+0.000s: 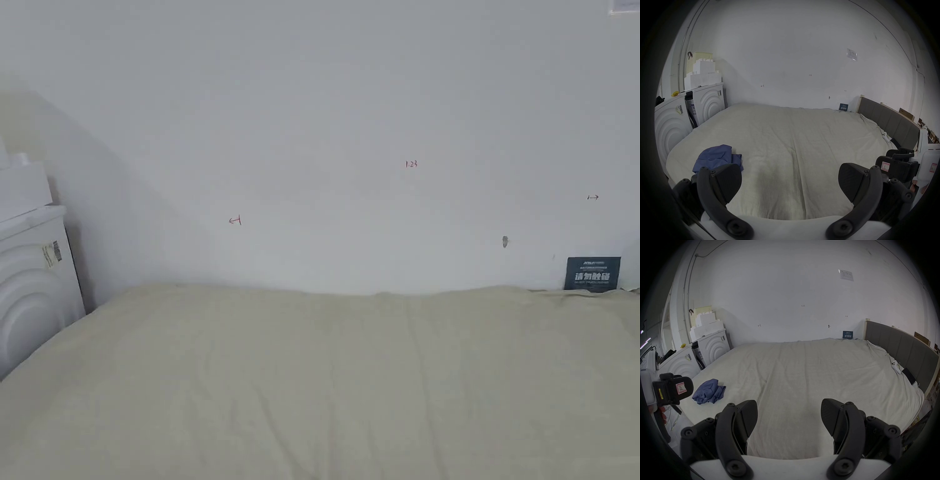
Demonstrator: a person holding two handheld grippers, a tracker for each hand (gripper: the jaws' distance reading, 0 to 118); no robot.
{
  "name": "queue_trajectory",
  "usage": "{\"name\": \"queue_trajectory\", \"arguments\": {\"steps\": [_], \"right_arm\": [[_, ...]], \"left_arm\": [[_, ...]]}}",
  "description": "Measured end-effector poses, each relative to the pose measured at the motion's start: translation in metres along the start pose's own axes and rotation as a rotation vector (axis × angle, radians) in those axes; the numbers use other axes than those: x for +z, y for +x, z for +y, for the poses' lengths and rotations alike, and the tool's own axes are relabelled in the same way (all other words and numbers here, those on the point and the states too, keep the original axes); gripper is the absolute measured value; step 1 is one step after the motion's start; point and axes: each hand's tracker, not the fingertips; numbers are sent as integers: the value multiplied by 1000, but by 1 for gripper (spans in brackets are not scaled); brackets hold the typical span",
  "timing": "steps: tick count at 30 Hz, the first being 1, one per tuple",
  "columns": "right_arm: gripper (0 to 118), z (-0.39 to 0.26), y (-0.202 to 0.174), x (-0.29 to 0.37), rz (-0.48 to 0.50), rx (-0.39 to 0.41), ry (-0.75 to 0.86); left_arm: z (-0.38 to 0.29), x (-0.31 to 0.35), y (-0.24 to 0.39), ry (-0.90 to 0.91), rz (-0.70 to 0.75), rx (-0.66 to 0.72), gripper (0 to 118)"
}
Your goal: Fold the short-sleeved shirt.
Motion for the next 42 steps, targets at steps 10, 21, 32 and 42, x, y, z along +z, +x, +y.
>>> {"name": "queue_trajectory", "arguments": {"steps": [10,21,32,42], "right_arm": [[83,-1,-2,0,13,-7,-14],[83,-2,-2,-1,3,-10,-43],[84,1,-6,0,14,9,-40],[83,-4,-5,-9,-1,33,-45]], "left_arm": [[0,-2,-1,-6,-4,4,118],[1,-3,-2,-28,-2,8,118],[3,-1,-3,-22,-6,6,118],[-1,-13,-5,-27,-10,2,118]]}}
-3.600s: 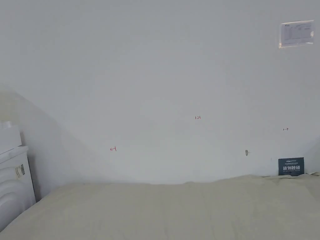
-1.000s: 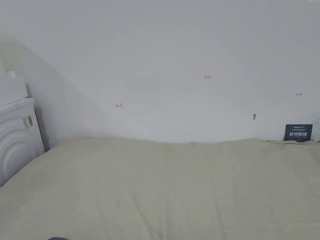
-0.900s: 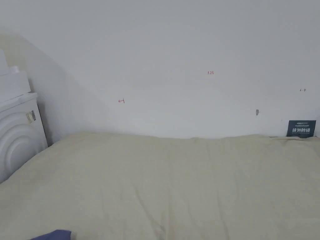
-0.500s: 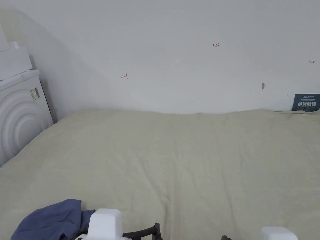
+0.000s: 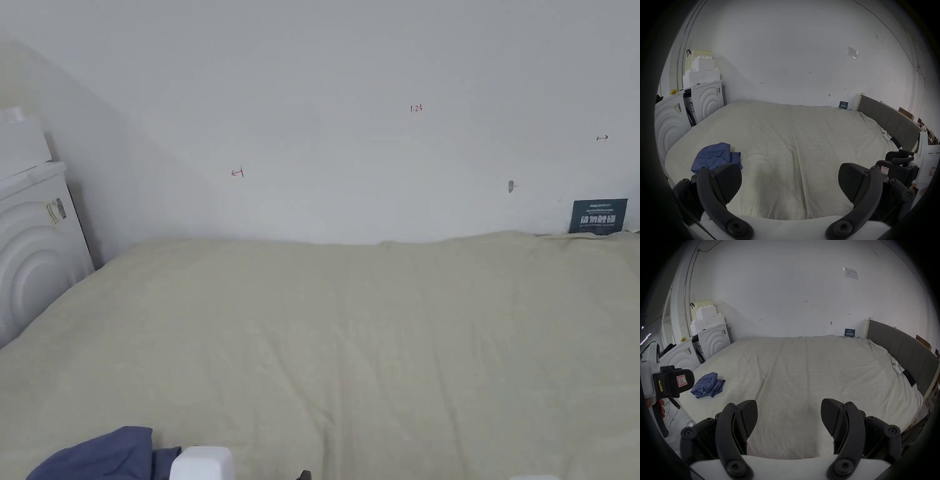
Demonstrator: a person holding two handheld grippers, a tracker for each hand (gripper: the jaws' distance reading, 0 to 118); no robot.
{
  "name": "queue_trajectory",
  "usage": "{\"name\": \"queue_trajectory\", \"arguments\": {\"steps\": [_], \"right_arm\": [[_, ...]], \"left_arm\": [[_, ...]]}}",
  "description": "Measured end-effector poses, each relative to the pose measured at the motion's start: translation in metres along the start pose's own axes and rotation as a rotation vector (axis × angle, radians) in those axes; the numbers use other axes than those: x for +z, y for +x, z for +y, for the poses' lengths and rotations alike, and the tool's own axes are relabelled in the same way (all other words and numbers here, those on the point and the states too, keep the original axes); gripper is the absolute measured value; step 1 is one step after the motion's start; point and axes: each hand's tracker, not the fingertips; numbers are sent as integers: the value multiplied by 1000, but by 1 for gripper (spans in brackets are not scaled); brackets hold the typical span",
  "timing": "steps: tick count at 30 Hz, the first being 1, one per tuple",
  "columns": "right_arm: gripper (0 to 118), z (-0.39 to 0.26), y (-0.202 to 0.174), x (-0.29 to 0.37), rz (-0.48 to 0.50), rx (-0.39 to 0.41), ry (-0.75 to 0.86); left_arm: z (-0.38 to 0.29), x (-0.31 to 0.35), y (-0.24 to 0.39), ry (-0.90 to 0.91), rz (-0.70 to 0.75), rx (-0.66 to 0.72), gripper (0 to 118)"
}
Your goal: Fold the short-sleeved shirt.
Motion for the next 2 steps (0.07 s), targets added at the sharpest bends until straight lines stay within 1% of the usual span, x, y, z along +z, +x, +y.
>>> {"name": "queue_trajectory", "arguments": {"steps": [2], "right_arm": [[84,0,2,-3,-12,4,1]], "left_arm": [[0,-3,-1,-1,5,-2,118]]}}
